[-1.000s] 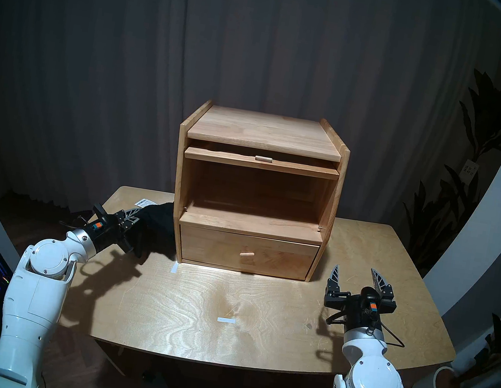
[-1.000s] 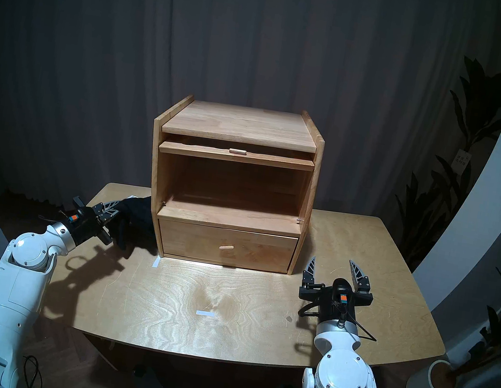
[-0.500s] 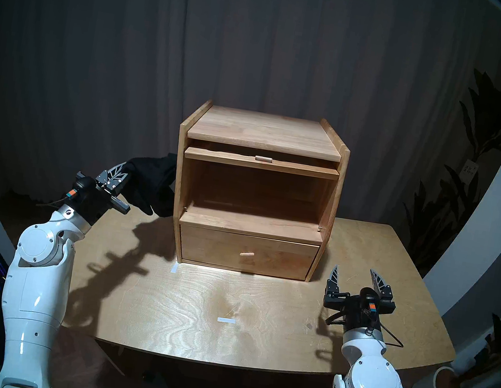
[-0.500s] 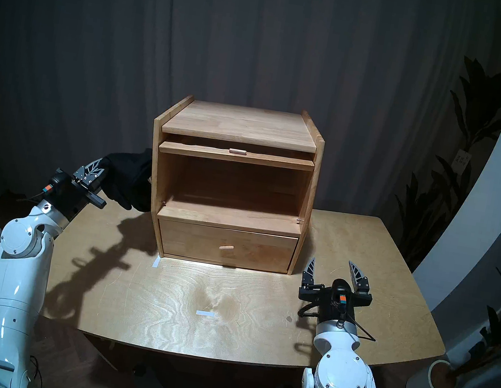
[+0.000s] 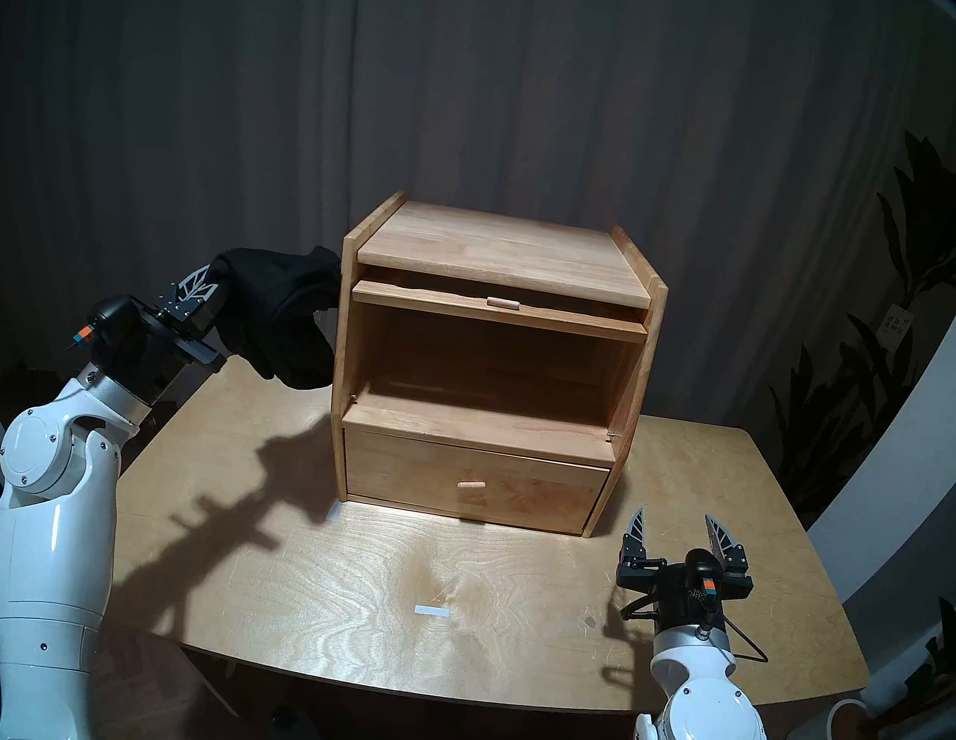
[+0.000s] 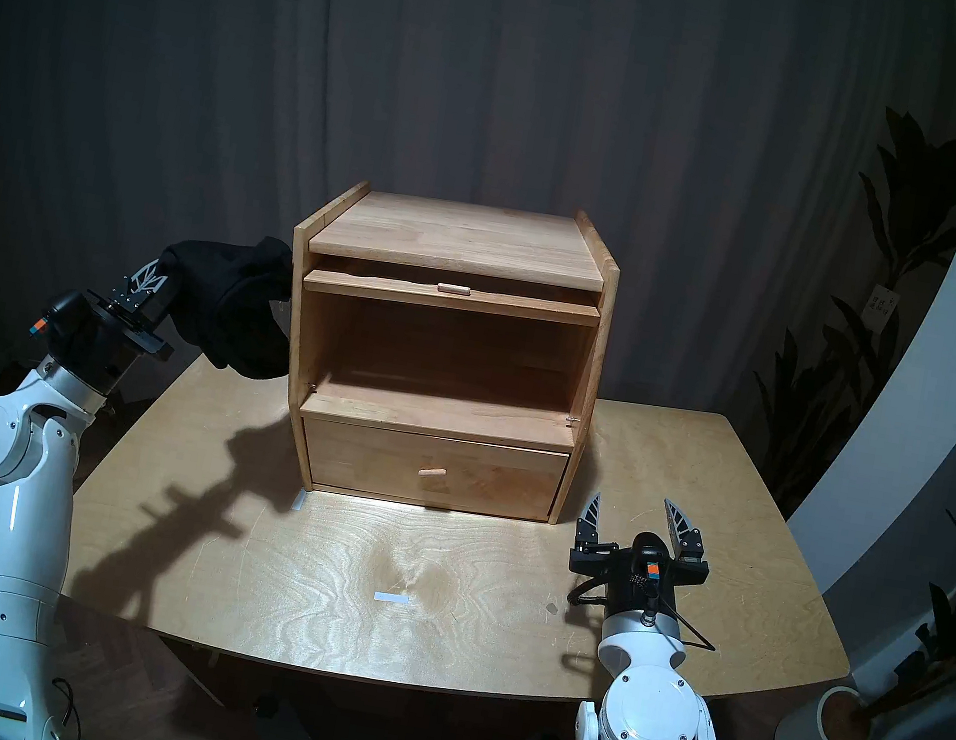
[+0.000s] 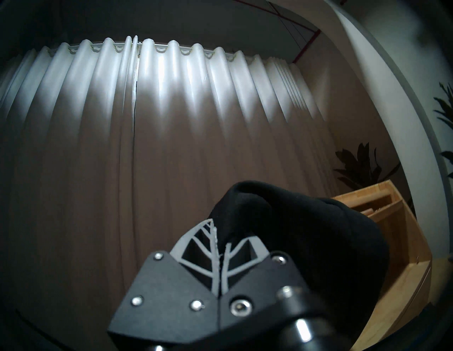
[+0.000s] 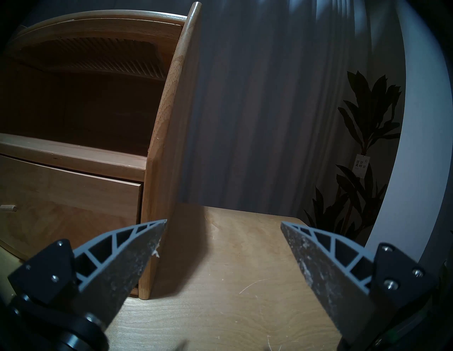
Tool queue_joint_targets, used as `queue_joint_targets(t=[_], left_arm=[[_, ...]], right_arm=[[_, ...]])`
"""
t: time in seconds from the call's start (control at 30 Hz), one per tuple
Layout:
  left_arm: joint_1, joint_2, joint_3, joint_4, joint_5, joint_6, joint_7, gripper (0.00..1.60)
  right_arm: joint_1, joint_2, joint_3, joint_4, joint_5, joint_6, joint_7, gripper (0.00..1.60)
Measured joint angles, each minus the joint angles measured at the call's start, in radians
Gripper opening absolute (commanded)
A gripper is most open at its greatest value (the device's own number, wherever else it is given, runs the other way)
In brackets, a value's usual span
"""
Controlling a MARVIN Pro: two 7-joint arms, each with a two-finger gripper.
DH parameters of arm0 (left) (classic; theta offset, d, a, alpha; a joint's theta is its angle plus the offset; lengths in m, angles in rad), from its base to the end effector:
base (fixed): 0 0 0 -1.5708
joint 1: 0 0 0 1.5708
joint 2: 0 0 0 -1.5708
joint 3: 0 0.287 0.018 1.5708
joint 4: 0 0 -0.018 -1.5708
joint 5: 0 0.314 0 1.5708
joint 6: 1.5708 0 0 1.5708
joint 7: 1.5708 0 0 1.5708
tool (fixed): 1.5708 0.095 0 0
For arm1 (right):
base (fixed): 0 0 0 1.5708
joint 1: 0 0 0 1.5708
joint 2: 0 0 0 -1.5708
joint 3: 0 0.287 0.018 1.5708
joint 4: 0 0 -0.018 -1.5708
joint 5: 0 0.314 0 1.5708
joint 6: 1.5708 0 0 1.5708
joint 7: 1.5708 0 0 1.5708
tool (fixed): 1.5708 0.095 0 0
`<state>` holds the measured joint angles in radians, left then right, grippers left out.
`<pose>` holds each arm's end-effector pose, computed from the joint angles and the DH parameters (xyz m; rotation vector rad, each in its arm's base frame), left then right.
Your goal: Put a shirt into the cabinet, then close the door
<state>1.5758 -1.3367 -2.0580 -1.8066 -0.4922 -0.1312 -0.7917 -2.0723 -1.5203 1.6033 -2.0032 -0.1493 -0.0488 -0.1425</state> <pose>0.3633 0.1677 -0.1439 1.4070 -0.4342 2.5002 0.2841 -0.0318 -0.2983 2.0520 0.0740 2.0415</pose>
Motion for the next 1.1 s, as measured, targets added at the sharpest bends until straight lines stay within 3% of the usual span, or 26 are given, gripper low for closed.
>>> queue_joint_targets(t=[0.5, 1.1], left_arm=[[0.054, 0.009, -0.065, -0.121, -0.204, 0.220, -0.099, 0.00], [0.203, 0.031, -0.119, -0.275, -0.489, 0.601, -0.283, 0.00]], right_arm=[[0.004, 0.000, 0.000, 0.005, 0.000, 0.000, 0.000, 1.60], [0.008, 0.000, 0.000, 0.005, 0.000, 0.000, 0.000, 1.60]])
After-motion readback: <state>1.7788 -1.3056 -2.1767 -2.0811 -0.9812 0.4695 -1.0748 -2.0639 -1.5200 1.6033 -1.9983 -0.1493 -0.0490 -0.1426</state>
